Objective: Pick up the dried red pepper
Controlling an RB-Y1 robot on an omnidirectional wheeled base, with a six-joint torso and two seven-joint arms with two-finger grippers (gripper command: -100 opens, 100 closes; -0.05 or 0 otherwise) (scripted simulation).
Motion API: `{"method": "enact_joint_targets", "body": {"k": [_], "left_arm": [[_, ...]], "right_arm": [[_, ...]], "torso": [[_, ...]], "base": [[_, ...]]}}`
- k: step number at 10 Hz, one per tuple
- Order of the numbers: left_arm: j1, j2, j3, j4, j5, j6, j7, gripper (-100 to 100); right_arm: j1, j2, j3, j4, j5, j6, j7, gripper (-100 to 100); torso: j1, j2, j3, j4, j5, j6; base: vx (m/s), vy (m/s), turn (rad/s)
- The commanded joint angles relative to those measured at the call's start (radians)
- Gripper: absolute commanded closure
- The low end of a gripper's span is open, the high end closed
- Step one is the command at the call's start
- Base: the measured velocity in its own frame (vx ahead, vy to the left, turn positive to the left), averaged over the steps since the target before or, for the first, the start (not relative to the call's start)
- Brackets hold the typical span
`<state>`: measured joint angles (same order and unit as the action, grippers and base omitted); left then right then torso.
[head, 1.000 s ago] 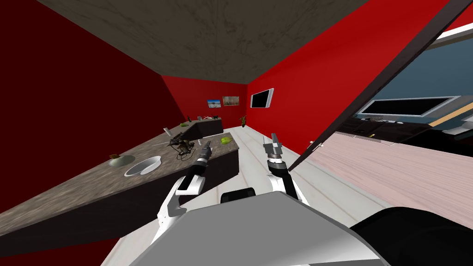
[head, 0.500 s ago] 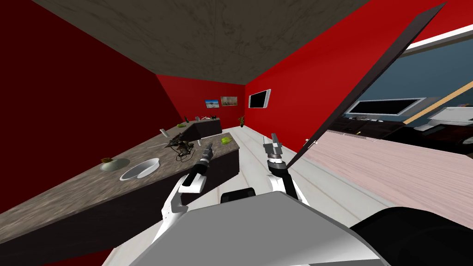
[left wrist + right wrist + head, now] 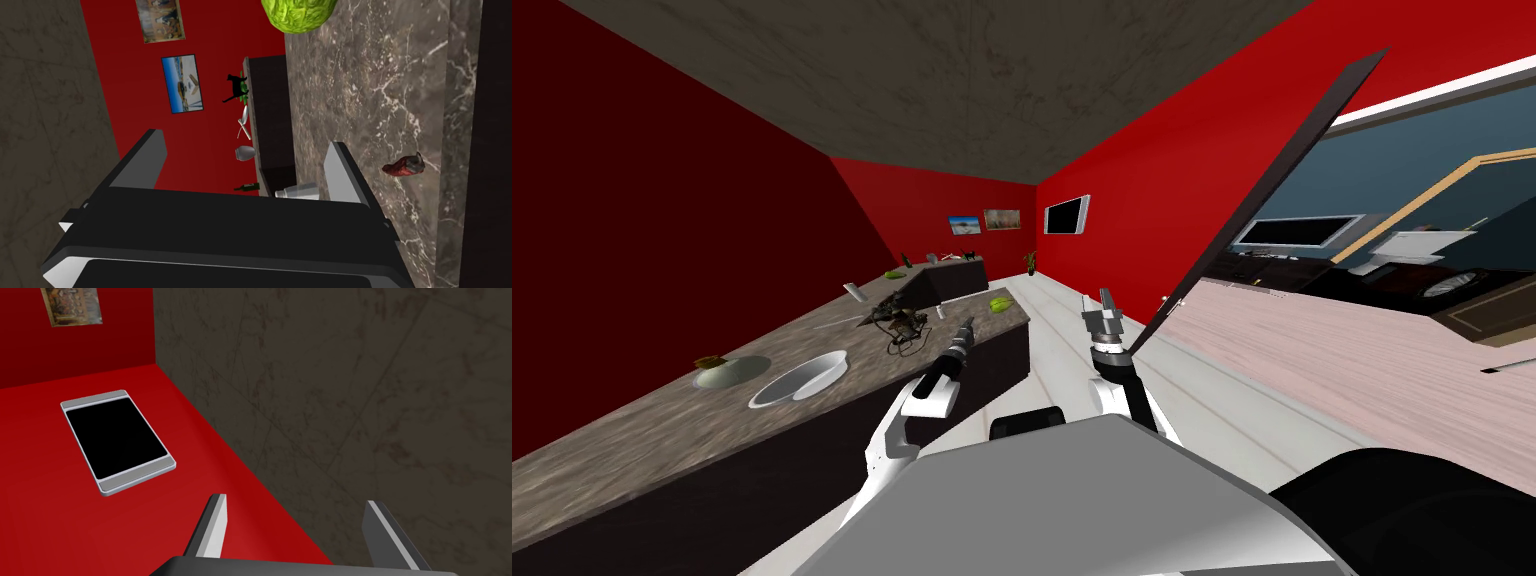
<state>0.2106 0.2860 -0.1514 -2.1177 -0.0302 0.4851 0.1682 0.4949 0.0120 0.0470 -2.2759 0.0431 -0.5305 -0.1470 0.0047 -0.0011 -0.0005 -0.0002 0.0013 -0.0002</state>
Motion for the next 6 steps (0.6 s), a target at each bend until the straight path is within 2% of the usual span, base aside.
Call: {"method": "enact_joint_targets", "body": {"k": [1, 2, 3, 4, 6], "left_arm": [[-0.002, 0.008, -0.008, 0.016, 0.003, 0.05, 0.014, -100], [-0.002, 0.008, -0.008, 0.016, 0.003, 0.061, 0.014, -100], [-0.002, 0.014, -0.012, 0.026, 0.007, 0.094, 0.023, -100], [-0.002, 0.014, -0.012, 0.026, 0.007, 0.095, 0.023, -100], [0.001, 0.027, -0.021, 0.046, 0.014, 0.153, 0.039, -100]], "right_arm": [[0.0, 0.0, 0.0, 0.0, 0.0, 0.0, 0.0, 0], [0.0, 0.0, 0.0, 0.0, 0.0, 0.0, 0.0, 0], [0.0, 0.0, 0.0, 0.0, 0.0, 0.0, 0.0, 0], [0.0, 0.0, 0.0, 0.0, 0.0, 0.0, 0.0, 0], [0.0, 0.0, 0.0, 0.0, 0.0, 0.0, 0.0, 0]], "torso": [[0.0, 0.0, 0.0, 0.0, 0.0, 0.0], [0.0, -0.001, 0.0, 0.0, 0.0, 0.0], [0.0, -0.001, 0.0, 0.0, 0.0, -0.001], [0.0, 0.0, 0.0, 0.0, 0.0, 0.0], [-0.001, 0.0, 0.0, 0.0, 0.0, 0.0]], "base": [[0.017, 0.079, -0.216], [0.009, 0.064, -0.054], [0.003, 0.065, -0.096], [0.003, 0.048, -0.065], [0.005, 0.066, -0.153]]}}
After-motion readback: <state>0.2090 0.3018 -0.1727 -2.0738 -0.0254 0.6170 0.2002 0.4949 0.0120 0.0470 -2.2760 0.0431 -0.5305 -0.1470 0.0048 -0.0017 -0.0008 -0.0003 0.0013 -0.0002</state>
